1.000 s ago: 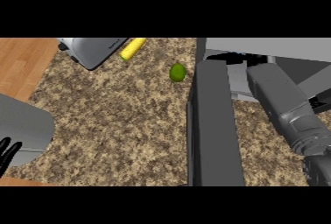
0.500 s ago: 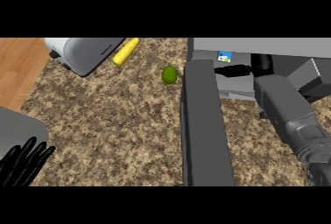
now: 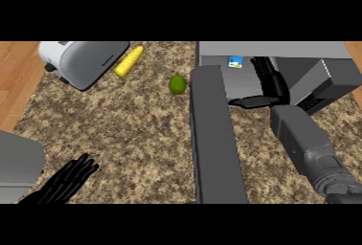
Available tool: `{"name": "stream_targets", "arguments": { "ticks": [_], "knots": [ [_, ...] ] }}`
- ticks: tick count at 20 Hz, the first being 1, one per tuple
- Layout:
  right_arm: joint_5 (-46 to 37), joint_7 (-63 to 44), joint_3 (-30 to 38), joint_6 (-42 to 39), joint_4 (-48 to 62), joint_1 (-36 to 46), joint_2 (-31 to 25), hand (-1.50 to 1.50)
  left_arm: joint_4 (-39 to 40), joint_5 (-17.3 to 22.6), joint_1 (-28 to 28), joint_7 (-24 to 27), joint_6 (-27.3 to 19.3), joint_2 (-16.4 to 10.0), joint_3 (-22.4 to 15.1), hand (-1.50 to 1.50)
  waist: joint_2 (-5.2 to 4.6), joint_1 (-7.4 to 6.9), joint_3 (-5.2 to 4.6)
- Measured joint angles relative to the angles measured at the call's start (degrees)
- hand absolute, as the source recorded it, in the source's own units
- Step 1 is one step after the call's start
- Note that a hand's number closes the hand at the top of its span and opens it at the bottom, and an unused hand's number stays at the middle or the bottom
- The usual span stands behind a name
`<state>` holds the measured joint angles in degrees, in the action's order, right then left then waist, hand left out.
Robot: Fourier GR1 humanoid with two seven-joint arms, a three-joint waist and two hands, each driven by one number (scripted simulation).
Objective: Pick up the milk, place it into the microwave and close the microwave
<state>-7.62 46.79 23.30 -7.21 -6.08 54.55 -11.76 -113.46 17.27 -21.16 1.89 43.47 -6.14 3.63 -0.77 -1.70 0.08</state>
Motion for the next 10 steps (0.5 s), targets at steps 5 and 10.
{"name": "stream_targets", "arguments": {
  "ticks": [5,10],
  "knots": [
    [0.87,3.05,-0.55,-4.74,-1.66,-6.13,2.94,-1.50,2.97,-6.65,2.44,2.12,-0.42,1.59,-1.82,-1.50,0.63,1.28,-0.06],
    [0.08,4.49,-3.00,-5.98,-4.78,-13.57,4.03,-1.50,7.46,-13.15,6.30,3.77,-2.61,3.95,-5.04,1.50,1.06,2.51,-0.13]
  ]
}}
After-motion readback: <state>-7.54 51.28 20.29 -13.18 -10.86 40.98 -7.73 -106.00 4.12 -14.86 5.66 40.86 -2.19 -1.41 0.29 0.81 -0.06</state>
